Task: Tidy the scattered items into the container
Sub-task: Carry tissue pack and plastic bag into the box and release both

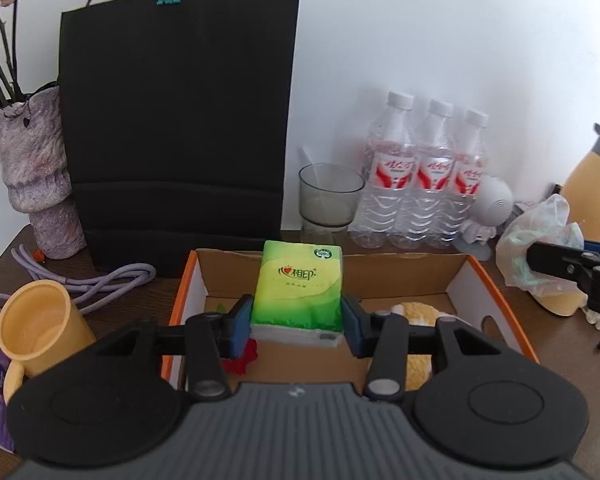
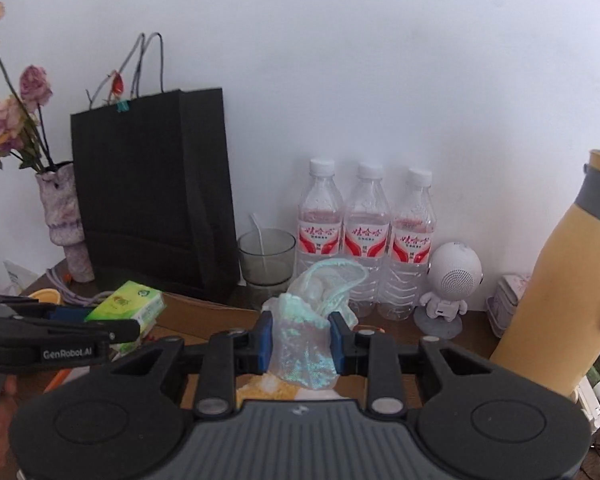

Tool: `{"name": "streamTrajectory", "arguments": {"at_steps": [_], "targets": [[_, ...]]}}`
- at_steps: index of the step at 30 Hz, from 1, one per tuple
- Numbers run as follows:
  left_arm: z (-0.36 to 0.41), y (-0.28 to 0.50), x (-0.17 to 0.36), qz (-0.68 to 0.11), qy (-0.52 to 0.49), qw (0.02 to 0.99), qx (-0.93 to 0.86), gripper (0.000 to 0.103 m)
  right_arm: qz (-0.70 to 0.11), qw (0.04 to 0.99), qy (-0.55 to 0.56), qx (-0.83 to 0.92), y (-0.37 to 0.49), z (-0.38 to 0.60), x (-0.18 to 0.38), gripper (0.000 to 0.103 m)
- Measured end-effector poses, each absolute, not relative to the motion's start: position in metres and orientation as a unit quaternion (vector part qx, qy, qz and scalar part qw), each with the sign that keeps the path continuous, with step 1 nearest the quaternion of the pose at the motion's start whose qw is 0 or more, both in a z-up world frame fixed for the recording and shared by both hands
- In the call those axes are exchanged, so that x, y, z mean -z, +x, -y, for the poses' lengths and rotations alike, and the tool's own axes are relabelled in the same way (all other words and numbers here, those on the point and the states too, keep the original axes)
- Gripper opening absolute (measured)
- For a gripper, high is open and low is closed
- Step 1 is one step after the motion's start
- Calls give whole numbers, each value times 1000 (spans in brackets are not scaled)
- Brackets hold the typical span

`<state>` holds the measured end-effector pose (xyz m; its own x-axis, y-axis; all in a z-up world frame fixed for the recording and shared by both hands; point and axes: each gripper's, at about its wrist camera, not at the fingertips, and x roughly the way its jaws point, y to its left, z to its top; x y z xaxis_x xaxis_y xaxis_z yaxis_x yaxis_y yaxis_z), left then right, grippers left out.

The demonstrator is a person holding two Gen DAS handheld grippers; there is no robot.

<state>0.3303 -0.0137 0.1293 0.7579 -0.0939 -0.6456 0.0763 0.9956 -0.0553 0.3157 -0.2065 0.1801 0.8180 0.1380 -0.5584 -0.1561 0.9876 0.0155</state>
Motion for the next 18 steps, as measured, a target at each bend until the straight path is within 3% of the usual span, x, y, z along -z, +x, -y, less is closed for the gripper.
{"name": "streamTrajectory", "arguments": {"at_steps": [7,12,15,18], "targets": [[19,404,-83,-477,-21,878,25,47,-439,897,-28,-50,412,213,-131,28],[27,417,-55,-519,-8,855,24,48,-495,868,-38,-23,438,205,-87,29],[26,417,-48,-532,-4,846,35,57,-521,853,-34,-17,443,204,-69,30],[22,412,-48,-545,-4,838,43,66,-520,854,-25,-13,443,206,-62,40]]}}
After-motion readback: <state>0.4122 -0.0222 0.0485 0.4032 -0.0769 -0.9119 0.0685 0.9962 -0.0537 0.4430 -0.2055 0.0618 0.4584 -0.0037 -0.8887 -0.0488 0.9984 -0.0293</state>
